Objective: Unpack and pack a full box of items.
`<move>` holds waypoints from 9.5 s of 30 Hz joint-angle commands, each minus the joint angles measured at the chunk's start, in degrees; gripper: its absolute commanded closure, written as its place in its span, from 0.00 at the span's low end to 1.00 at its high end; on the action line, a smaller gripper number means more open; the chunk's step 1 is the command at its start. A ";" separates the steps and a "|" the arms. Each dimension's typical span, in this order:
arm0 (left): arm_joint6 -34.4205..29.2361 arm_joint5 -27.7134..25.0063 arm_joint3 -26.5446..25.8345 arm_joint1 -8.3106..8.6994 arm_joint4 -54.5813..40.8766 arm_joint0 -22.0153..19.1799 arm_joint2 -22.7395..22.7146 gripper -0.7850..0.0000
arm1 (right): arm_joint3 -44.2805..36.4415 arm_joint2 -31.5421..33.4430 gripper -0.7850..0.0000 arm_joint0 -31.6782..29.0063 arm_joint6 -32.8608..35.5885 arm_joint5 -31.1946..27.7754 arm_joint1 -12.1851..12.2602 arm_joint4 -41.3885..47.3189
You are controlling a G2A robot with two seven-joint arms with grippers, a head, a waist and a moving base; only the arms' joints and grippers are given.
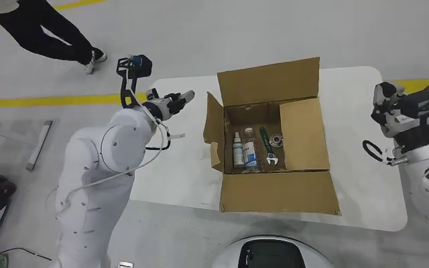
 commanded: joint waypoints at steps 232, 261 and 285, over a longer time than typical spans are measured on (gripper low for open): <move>26.46 -31.05 10.29 -3.16 20.46 21.19 9.40 0.00 | 13.05 -27.66 1.00 13.00 9.47 0.79 -6.46 -15.94; 35.48 -25.61 9.10 -5.08 16.63 21.33 5.10 0.00 | 13.83 -28.27 1.00 14.20 9.90 0.08 -7.86 -16.50; 29.87 -26.59 11.54 -9.47 22.79 8.50 17.30 0.00 | 9.86 -15.38 1.00 15.37 11.95 10.21 -8.35 -12.53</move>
